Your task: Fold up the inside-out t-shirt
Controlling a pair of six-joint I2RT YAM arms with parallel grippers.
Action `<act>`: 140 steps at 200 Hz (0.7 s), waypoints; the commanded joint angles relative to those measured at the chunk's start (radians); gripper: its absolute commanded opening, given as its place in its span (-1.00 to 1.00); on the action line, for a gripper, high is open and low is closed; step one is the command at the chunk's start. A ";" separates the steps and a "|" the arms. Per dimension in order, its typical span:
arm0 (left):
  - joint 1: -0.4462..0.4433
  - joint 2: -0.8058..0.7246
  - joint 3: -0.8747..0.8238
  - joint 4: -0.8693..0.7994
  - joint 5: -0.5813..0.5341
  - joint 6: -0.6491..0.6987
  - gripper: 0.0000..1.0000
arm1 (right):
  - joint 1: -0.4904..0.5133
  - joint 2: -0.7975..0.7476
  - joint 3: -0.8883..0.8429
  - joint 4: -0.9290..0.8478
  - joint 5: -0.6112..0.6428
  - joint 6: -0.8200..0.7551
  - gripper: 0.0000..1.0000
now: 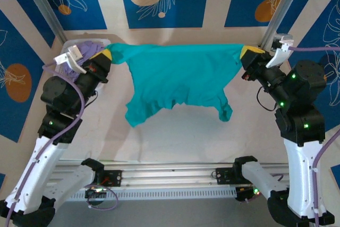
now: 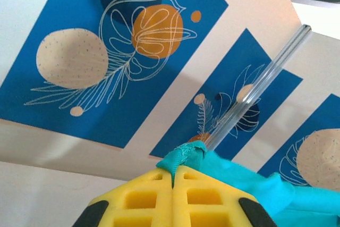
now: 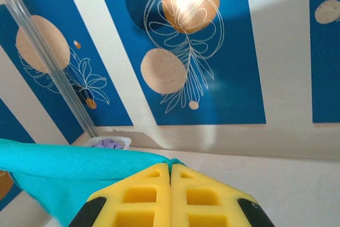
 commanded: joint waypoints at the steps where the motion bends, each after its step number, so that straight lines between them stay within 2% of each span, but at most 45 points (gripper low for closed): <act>1: 0.005 0.081 0.021 -0.102 -0.117 0.048 -1.00 | -0.001 0.066 -0.006 0.022 -0.014 -0.011 -1.00; 21: 0.016 0.192 0.029 -0.087 -0.188 0.081 -1.00 | -0.004 0.155 -0.037 0.053 0.009 -0.033 -1.00; 36: 0.052 0.311 0.072 -0.063 -0.184 0.079 -1.00 | -0.013 0.256 -0.018 0.085 -0.005 -0.047 -1.00; 54: 0.105 0.451 0.198 -0.067 -0.131 0.057 -1.00 | -0.026 0.411 0.116 0.089 -0.050 -0.049 -1.00; 73: 0.128 0.531 0.339 -0.073 -0.100 0.063 -1.00 | -0.028 0.502 0.252 0.088 -0.091 -0.057 -1.00; 109: 0.131 0.541 0.532 -0.119 -0.109 0.150 -1.00 | -0.027 0.591 0.489 0.044 -0.106 -0.102 -1.00; 140: 0.131 0.444 0.528 -0.129 -0.092 0.191 -1.00 | -0.025 0.549 0.512 0.038 -0.140 -0.126 -1.00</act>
